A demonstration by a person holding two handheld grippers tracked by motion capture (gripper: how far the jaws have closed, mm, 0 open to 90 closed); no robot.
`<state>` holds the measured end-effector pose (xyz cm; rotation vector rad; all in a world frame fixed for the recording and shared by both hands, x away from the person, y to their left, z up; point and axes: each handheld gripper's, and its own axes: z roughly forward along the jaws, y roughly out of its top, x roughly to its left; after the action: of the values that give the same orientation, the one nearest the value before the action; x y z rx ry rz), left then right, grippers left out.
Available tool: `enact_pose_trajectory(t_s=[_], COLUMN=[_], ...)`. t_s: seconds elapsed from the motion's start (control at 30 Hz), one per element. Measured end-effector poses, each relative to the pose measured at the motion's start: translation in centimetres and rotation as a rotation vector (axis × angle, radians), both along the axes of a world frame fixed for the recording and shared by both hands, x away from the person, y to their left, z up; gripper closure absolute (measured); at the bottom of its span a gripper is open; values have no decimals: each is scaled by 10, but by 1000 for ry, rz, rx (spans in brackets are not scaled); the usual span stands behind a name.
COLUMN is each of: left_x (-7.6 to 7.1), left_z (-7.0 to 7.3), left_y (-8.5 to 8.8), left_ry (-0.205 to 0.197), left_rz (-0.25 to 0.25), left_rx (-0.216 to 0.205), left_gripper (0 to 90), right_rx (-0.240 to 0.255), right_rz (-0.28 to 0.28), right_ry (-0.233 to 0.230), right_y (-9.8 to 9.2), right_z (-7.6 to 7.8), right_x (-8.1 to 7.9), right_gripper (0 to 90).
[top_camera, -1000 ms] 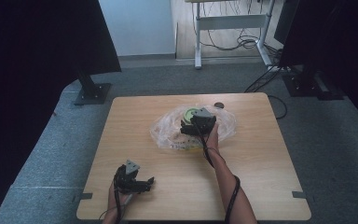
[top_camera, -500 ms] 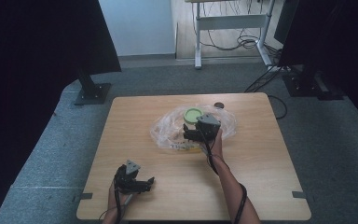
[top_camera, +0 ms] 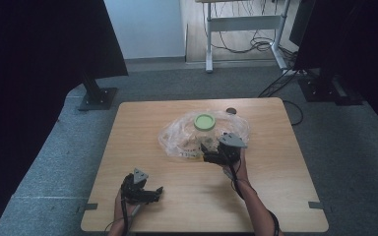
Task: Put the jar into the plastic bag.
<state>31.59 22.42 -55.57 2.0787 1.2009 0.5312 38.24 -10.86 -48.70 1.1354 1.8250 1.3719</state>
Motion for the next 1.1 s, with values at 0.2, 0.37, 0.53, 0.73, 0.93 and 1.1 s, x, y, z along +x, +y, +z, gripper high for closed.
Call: enact_pose_trajectory(t_s=[0.2, 0.37, 0.53, 0.73, 0.93, 1.1], left_x=[0, 0, 0, 0, 0, 0], left_z=[0, 0, 0, 0, 0, 0], left_y=[0, 0, 0, 0, 0, 0], left_ry=[0, 0, -2, -1, 0, 1], left_rz=[1, 1, 4, 3, 4, 2], left_rx=[0, 1, 2, 5, 2, 1], left_gripper=[32, 32, 32, 30, 30, 30], right_rx=[6, 11, -20, -28, 11, 21], right_rz=[21, 18, 14, -8, -24, -33], right_ry=[-29, -44, -32, 17, 75, 89], right_y=[-18, -36, -53, -77, -89, -89], right_z=[1, -3, -12, -30, -42, -45], right_x=[-33, -60, -80, -92, -88, -84], right_gripper=[24, 32, 31, 50, 61, 57])
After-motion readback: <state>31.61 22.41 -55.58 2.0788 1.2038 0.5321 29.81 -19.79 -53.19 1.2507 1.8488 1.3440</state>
